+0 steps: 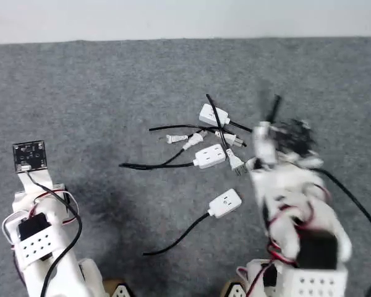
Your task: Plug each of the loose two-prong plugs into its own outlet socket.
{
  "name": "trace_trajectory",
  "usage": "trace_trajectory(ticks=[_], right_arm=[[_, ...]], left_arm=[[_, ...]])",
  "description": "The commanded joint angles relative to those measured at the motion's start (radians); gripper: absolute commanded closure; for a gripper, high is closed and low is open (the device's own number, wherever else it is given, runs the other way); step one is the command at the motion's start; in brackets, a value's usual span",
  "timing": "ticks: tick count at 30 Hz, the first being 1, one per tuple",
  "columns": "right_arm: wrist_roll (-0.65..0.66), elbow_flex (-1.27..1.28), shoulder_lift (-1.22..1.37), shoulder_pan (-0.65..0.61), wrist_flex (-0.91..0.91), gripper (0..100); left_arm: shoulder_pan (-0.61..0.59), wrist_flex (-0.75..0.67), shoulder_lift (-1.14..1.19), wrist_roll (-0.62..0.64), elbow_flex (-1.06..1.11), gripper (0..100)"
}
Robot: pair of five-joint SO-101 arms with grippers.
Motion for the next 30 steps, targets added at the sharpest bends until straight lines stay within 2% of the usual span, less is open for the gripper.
trace_trajectory(ticks=[1,5,11,15,18,20,22,30], right_arm=[[0.129,0.071,-0.076,0.242,-0.005,99.1],[0.242,0.258,-0.105,0.481,-0.134,99.1],[0.31,0.577,-0.104,0.776,-0.561,99.1],[0.31,0.704,-0.104,0.883,-0.728,99.1],[0.31,0.74,-0.104,0.918,-0.753,99.1],[0.31,0.749,-0.104,0.923,-0.756,99.1],[0.31,0.75,-0.104,0.924,-0.756,99.1],[0.304,0.729,-0.061,0.97,-0.855,99.1]], left_arm=[[0.034,-0.009,-0.009,-0.018,-0.01,87],[0.164,0.117,-0.017,-0.044,-0.033,87],[0.531,0.296,-0.018,-0.008,-0.148,87],[0.804,0.408,-0.008,0.114,-0.303,87],[1.034,0.43,-0.008,0.216,-0.374,87],[1.145,0.423,0.003,0.259,-0.406,87],[1.2,0.404,0.061,0.275,-0.438,87],[1.24,0.313,0.45,0.272,-0.619,87]])
